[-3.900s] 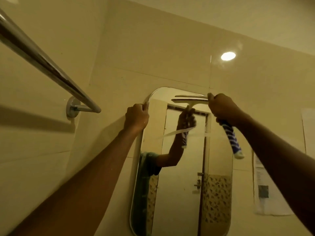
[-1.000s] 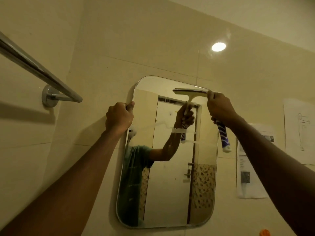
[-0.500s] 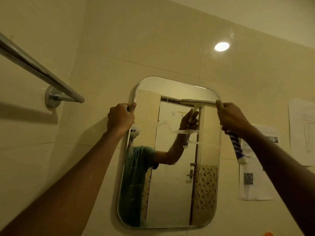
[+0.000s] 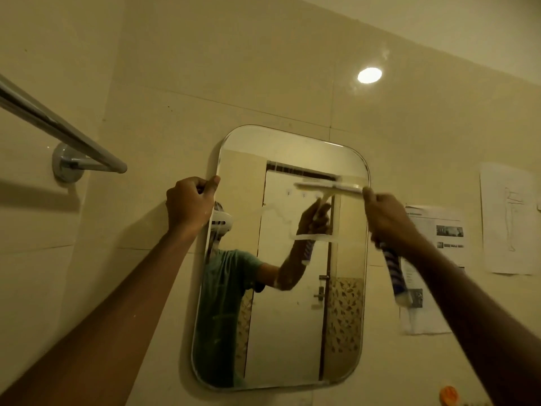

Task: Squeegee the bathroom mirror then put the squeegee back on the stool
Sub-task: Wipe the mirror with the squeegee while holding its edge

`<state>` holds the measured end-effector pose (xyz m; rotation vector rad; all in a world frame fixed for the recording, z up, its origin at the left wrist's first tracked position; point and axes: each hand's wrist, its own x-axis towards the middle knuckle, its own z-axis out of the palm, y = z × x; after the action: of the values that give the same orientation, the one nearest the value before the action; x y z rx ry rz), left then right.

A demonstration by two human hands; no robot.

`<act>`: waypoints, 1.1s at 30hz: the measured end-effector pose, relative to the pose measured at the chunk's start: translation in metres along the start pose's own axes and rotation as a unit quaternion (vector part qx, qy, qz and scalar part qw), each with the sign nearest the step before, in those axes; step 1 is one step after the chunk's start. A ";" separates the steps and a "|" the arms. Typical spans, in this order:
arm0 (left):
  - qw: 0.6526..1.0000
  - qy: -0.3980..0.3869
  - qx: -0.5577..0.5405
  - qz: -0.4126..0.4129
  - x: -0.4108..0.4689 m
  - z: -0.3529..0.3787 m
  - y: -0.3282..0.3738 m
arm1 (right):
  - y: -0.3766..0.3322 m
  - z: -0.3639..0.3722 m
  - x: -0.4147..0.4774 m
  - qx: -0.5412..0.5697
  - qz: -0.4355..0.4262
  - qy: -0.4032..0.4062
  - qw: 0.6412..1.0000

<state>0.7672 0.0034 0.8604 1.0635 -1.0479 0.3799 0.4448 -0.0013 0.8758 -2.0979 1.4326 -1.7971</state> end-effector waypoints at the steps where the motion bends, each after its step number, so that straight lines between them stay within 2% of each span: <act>1: 1.000 0.005 -0.003 0.002 -0.002 0.000 -0.002 | -0.009 -0.005 0.013 0.006 -0.002 0.013 1.000; 6: 1.000 0.011 -0.013 0.022 -0.005 0.001 -0.007 | 0.009 0.018 0.007 0.020 -0.004 0.023 1.000; 10: 1.000 -0.022 -0.005 0.005 0.000 -0.003 -0.002 | 0.040 0.024 -0.038 -0.025 0.034 -0.037 0.998; 12: 0.999 -0.044 -0.002 -0.005 0.000 -0.006 0.001 | 0.031 0.007 -0.033 -0.052 0.047 -0.065 0.995; 16: 0.998 -0.062 -0.016 -0.024 0.002 -0.009 0.001 | -0.023 -0.025 0.026 -0.033 0.016 -0.010 0.999; 19: 0.996 -0.074 -0.024 -0.044 0.004 -0.009 0.001 | -0.041 -0.027 0.050 -0.019 0.026 -0.006 0.999; 22: 0.997 -0.071 -0.008 -0.041 0.004 -0.008 0.002 | -0.025 -0.014 0.030 -0.036 0.056 -0.037 0.997; 28: 0.997 -0.068 0.027 -0.039 -0.002 -0.011 0.010 | 0.021 0.014 -0.056 -0.057 0.064 -0.130 0.988; 33: 0.997 -0.049 0.055 0.003 -0.009 -0.008 0.007 | 0.000 -0.011 -0.017 -0.076 0.067 -0.092 0.991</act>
<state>0.7618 0.0156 0.8556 1.1876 -1.1273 0.3976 0.4381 0.0152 0.8662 -2.1110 1.6603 -1.4476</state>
